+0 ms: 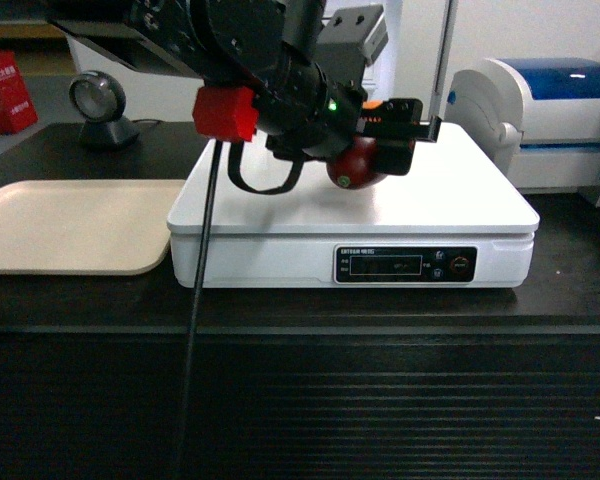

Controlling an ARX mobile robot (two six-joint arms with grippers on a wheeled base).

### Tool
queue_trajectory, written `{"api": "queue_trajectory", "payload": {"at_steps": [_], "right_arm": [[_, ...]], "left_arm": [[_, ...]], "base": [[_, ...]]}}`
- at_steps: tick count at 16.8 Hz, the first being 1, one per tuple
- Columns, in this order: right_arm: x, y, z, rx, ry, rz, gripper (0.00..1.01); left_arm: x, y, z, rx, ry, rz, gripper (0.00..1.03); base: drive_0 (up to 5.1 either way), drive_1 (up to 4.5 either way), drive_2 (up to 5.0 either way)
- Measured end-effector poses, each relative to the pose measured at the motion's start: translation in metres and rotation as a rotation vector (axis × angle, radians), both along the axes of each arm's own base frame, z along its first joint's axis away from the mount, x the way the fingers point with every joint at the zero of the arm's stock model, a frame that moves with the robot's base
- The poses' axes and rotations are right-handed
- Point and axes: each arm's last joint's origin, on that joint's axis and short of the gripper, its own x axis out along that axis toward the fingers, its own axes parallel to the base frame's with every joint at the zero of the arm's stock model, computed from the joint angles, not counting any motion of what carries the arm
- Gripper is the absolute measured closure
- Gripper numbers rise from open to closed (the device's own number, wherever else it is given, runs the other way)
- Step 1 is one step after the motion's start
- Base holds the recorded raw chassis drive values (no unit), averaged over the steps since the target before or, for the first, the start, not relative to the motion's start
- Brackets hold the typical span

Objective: Place dark red mango on scale at checkout

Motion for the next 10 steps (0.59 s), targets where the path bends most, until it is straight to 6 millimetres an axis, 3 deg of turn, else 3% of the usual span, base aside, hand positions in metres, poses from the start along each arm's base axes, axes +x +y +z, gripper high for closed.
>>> {"api": "queue_trajectory", "payload": {"at_steps": [2,7,10], "right_arm": [[0.000,0.000,0.000,0.000,0.000,0.000,0.03],[0.000,0.000,0.000,0.000,0.000,0.000,0.03],[0.000,0.000,0.000,0.000,0.000,0.000,0.03]], "left_arm": [[0.012,-0.007,-0.009,0.000,0.046,0.060,0.36],[0.033,-0.018,0.003,-0.026,0.062,0.168,0.36],[0.039,-0.019,-0.006,0.026,0.110,0.231,0.36]], "base": [[0.0,0.00,0.0],[0.0,0.00,0.0],[0.0,0.00,0.0]]}}
